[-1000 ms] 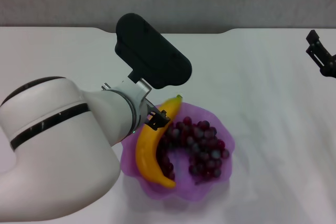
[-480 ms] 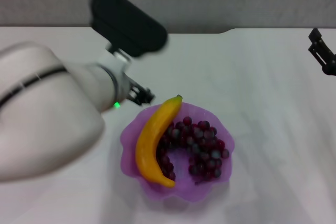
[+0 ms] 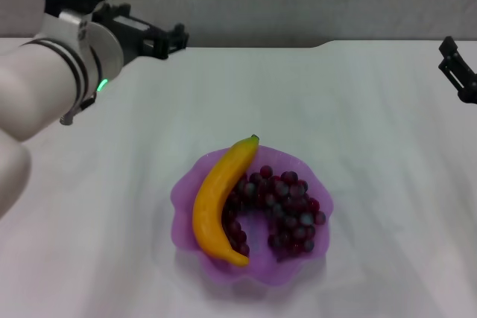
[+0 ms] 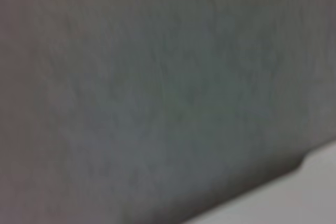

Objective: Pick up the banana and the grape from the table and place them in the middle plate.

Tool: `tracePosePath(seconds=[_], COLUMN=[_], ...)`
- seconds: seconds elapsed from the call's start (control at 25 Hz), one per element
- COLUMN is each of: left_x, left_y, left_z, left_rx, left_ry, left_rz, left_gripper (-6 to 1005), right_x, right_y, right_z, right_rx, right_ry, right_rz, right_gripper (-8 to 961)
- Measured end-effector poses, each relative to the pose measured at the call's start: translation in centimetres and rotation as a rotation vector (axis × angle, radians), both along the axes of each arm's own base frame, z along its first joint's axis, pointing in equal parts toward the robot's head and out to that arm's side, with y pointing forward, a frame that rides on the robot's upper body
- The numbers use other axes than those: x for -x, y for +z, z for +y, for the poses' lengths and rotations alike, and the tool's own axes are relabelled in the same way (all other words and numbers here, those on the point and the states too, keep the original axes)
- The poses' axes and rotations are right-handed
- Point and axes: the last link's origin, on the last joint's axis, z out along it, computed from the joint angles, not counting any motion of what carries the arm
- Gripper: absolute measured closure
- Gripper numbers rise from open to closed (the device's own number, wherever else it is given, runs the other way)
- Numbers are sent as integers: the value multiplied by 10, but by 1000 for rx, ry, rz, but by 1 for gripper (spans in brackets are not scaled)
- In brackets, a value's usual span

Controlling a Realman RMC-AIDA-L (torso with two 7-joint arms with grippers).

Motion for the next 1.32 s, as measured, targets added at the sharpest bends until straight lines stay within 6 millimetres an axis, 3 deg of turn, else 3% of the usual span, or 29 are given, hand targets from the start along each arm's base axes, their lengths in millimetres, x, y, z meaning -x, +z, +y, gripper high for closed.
tracePosePath(seconds=[0.2, 0.56, 0.8, 1.08, 1.32], left_x=[26, 71, 95, 112, 114], left_y=[-1, 2, 6, 1, 3], left_z=[11, 18, 13, 19, 16], left_rx=[-69, -135, -200, -195, -212], left_ry=[-121, -140, -251, -199, -225], left_rz=[-66, -221, -277, -273, -273], left_gripper=[119, 118, 118, 117, 117], right_x=[2, 6, 6, 3, -1], right_y=[4, 8, 17, 24, 27], right_z=[4, 10, 16, 20, 20], right_rx=[-20, -39, -88, -129, -142], right_ry=[0, 5, -7, -36, -49], right_rz=[7, 12, -6, 5, 6], right_gripper=[117, 117, 117, 117, 117])
